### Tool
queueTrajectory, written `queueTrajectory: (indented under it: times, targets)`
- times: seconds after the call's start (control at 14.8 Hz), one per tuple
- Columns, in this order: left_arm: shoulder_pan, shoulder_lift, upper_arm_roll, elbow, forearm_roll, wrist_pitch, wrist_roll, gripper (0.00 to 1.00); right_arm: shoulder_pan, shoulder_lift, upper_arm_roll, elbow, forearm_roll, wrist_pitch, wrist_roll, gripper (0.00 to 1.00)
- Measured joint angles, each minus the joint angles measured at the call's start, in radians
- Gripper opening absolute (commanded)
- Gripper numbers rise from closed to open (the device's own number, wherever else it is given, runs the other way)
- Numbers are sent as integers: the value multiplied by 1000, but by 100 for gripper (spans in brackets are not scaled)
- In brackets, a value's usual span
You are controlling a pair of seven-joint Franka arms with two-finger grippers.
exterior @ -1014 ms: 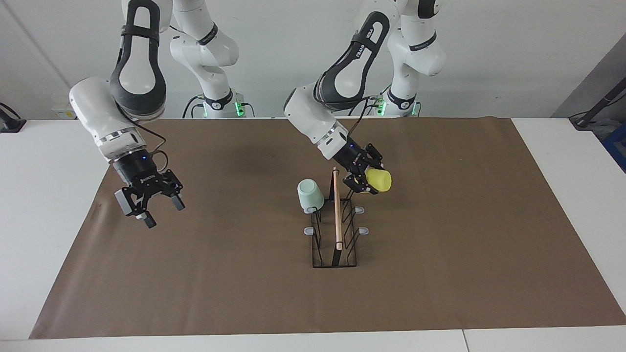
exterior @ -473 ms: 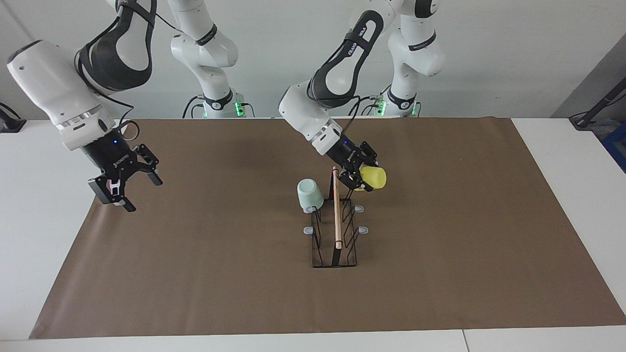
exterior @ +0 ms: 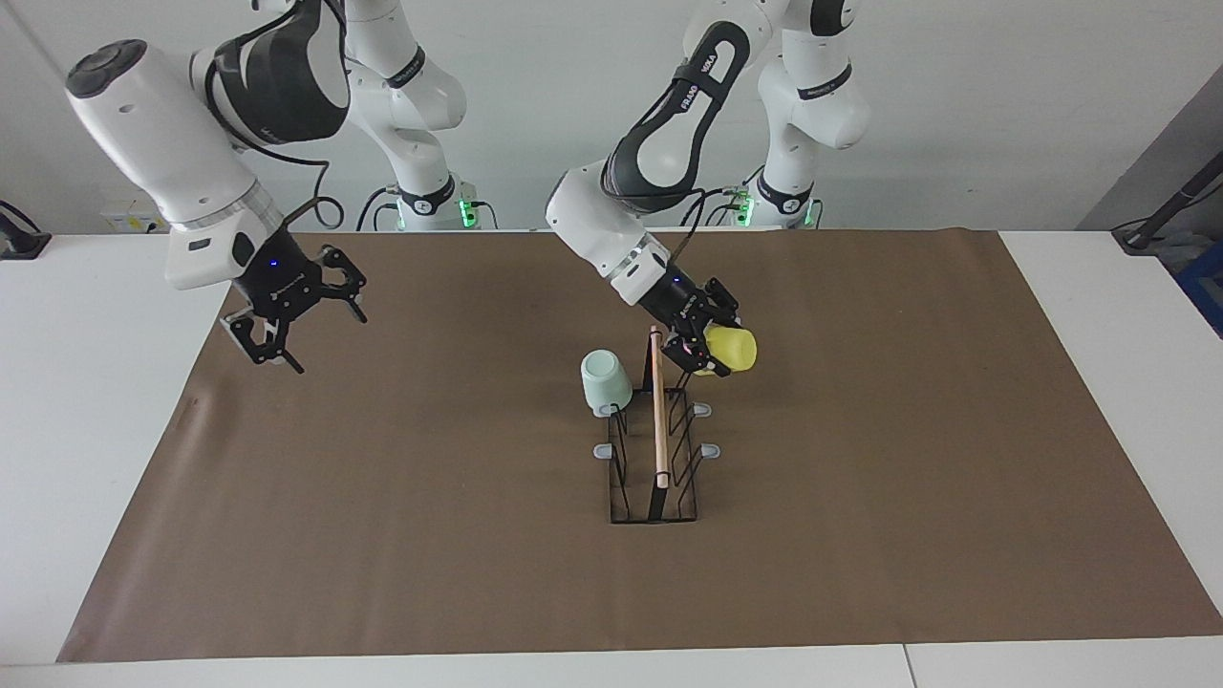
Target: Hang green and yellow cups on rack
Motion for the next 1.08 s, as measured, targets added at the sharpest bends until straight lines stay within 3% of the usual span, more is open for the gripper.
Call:
queueTrajectory:
  times: [0.54, 1.08]
  targets:
    - [0, 17, 0, 39, 0, 6, -1, 0, 17, -8, -3, 63, -18, -224, 508, 100]
    - [-5, 38, -6, 39, -2, 12, -4, 0, 17, -72, -4, 88, -41, -401, 628, 100]
